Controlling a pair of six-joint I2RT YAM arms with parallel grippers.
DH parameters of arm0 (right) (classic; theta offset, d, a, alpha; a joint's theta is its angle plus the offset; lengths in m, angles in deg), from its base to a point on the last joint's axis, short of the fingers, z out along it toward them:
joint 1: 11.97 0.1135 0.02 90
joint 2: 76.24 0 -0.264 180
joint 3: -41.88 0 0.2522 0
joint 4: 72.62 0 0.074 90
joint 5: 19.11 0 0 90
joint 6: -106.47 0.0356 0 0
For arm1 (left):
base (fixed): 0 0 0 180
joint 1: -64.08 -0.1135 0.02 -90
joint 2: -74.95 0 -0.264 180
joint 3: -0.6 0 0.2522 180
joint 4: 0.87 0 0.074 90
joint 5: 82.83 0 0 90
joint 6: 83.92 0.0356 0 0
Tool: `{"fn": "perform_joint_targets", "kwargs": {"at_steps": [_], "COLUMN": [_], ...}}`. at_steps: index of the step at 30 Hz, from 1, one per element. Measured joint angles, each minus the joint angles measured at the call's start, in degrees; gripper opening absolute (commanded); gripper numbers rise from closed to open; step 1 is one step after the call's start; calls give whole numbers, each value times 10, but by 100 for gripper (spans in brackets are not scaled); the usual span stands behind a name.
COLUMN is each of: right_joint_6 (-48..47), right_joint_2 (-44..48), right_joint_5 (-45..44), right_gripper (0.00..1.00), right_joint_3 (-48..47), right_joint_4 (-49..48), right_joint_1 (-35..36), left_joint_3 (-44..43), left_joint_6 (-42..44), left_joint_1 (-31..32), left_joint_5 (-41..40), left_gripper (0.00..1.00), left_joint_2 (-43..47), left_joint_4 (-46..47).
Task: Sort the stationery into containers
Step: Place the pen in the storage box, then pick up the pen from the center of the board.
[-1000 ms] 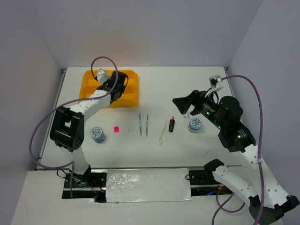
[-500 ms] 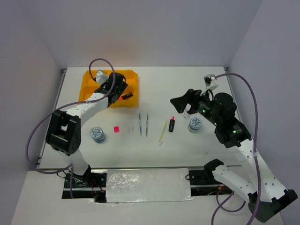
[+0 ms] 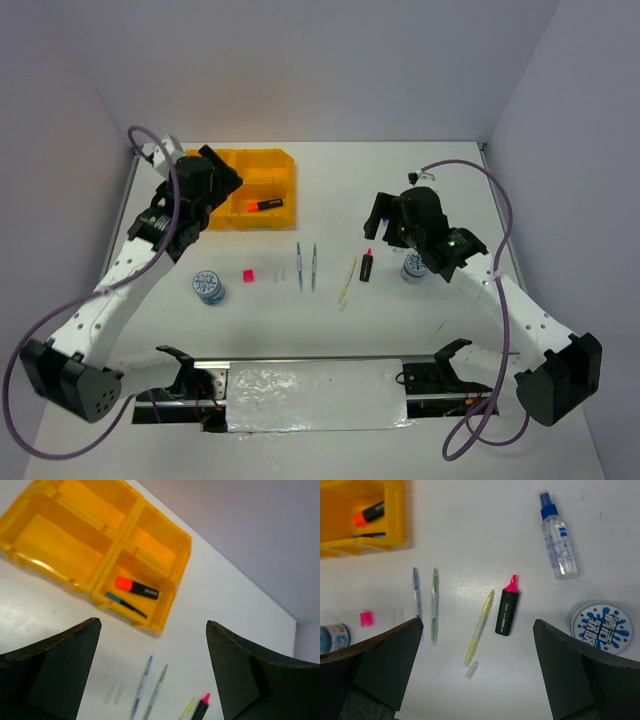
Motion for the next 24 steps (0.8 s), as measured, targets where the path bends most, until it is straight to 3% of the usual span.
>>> {"fn": "perform_joint_targets", "kwargs": {"at_steps": [1,5,9,15,24], "right_joint_6": [8,35,50,58,62], "right_joint_2": [-6,-39,-99,-216,-296], "right_joint_5": [-18,-69,-79,-64,-52], "right_gripper": [98,68,58,55,54], "right_joint_3": [7,39,69,69,46], "right_joint_4": [3,-6,-23,-48,-61], "right_joint_1": [7,27,27,31,47], "left_joint_3": [15,90,124,138,187], "left_joint_6": [8,63,127,205,265], "left_joint_1": [0,0,1,2,2], "left_joint_5": [-2,12,47,102,106], "left_gripper": [99,99,99,99,99], "left_joint_2": [24,120,162,195,242], "left_joint_4": [-13,-51,-92,-128,-152]}}
